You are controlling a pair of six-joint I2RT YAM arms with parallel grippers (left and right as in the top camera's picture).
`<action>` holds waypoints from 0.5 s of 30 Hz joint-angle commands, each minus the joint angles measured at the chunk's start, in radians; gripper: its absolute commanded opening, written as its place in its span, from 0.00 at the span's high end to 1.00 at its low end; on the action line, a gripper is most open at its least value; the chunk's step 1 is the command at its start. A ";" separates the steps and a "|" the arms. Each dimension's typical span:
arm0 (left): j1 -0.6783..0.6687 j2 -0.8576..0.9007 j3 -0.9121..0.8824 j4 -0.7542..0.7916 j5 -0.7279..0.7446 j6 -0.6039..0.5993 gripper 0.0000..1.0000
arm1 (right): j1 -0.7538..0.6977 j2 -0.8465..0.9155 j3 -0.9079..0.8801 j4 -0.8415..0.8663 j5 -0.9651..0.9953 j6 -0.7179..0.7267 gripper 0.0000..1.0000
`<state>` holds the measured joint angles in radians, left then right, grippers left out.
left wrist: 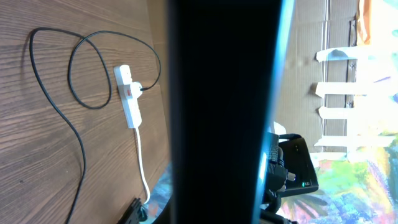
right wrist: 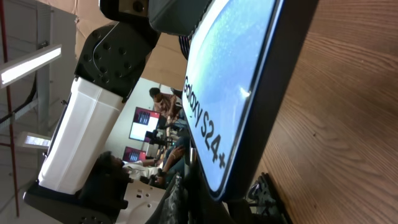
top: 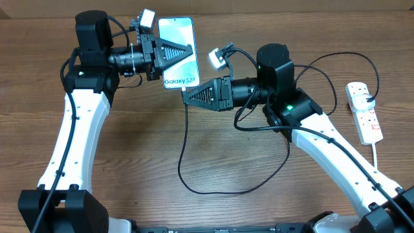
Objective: Plug charger to phone and switch on socket
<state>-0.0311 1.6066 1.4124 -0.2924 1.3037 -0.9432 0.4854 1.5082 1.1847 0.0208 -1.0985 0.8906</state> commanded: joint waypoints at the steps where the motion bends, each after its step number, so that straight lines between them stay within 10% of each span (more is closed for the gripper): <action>1: -0.003 -0.010 0.013 0.005 0.032 -0.015 0.96 | -0.014 -0.022 0.027 -0.004 0.021 0.003 0.96; 15: -0.002 -0.010 0.013 0.005 0.023 -0.030 0.96 | -0.013 -0.022 0.027 -0.010 0.021 0.000 0.96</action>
<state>-0.0315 1.6066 1.4124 -0.2928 1.3037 -0.9657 0.4847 1.5082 1.1847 0.0032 -1.0985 0.8898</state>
